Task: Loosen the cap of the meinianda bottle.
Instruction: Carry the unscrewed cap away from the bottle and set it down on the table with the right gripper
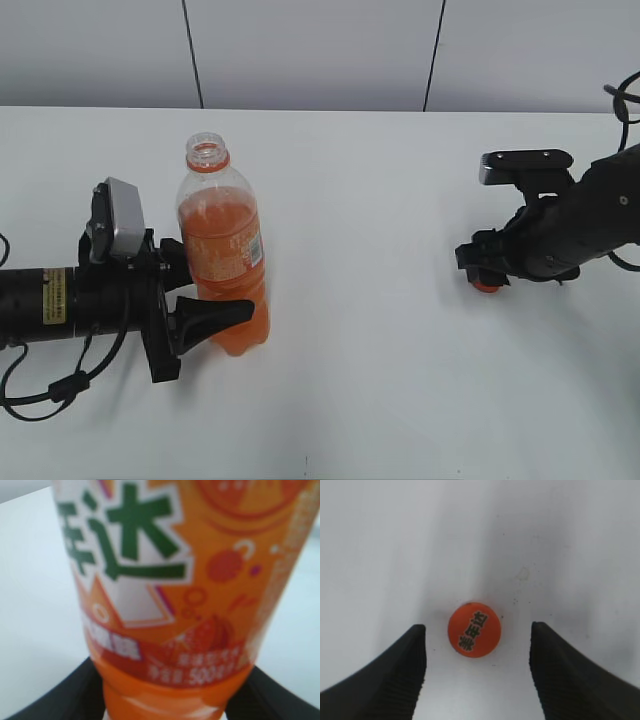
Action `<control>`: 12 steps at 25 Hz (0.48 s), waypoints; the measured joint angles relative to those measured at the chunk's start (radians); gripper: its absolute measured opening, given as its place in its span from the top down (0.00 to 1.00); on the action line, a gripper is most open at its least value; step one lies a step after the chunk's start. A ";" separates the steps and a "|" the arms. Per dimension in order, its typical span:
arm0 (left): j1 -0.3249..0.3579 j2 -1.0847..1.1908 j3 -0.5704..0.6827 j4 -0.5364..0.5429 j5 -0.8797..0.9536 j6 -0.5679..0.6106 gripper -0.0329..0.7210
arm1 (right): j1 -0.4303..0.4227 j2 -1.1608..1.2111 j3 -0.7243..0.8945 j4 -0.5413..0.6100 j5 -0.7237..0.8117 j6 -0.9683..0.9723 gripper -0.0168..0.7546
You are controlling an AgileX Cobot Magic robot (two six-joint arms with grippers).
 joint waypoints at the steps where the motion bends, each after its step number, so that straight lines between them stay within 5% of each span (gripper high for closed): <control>1: 0.000 0.000 0.000 0.000 0.000 0.000 0.43 | 0.000 0.000 0.000 0.000 0.000 0.000 0.34; 8: 0.000 0.000 0.000 0.000 0.000 0.000 0.42 | 0.000 -0.007 0.000 -0.001 0.004 -0.001 0.33; 12: 0.001 0.001 0.001 0.004 0.044 0.000 0.31 | 0.000 -0.030 0.000 -0.001 0.007 0.000 0.32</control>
